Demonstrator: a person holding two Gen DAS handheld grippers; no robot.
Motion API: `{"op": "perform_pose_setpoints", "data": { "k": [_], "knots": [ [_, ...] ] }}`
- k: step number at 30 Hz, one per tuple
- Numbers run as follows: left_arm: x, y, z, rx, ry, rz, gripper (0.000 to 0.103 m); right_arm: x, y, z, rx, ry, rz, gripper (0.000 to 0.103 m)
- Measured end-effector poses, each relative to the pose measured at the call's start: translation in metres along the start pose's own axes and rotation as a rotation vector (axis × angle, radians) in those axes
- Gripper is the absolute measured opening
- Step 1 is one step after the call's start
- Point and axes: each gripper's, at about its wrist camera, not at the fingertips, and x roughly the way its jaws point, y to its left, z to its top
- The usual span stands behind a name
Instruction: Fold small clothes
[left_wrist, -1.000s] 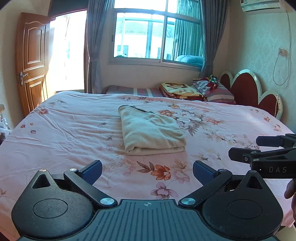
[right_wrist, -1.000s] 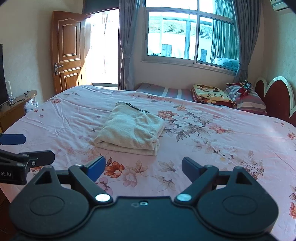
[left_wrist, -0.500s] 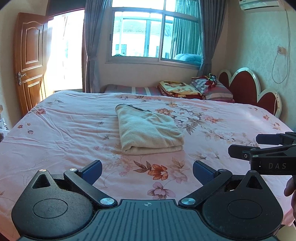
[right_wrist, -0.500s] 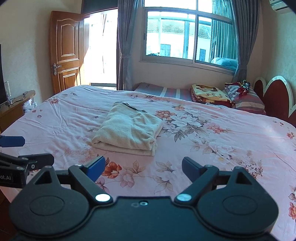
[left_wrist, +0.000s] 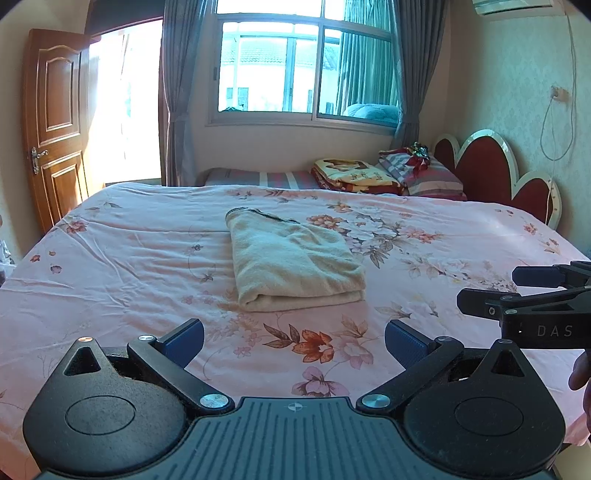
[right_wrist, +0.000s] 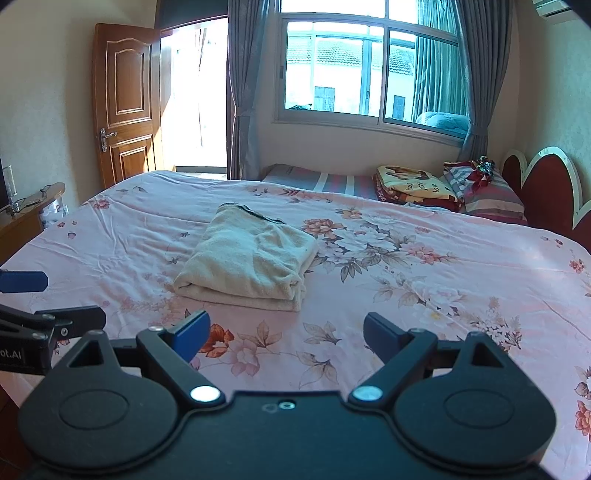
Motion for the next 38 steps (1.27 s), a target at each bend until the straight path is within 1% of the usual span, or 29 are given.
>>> {"op": "perform_pose_setpoints", "data": {
  "k": [27,31,35,36,38],
  "knots": [
    [0.0002,-0.0023,0.0065,0.024,-0.033,-0.003,0.103,0.0031,0.0006,0.0016,-0.005,-0.004,-0.003,0.090],
    [-0.0010,-0.0028,0.0069,0.028,-0.050,-0.005,0.103,0.0032,0.0004,0.0015,-0.007,-0.003,-0.002,0.090],
    [-0.0036,-0.0052,0.0077,0.058,-0.077,-0.017,0.103,0.0033,-0.0001,0.0014,-0.004,-0.007,-0.003,0.090],
    [-0.0056,-0.0058,0.0081,0.056,-0.092,-0.006,0.103,0.0035,-0.0003,0.0013,-0.003,-0.007,-0.004,0.090],
    [-0.0066,-0.0048,0.0095,0.040,-0.095,-0.010,0.103,0.0045,-0.0027,0.0014,-0.001,-0.007,-0.004,0.090]
  ]
}}
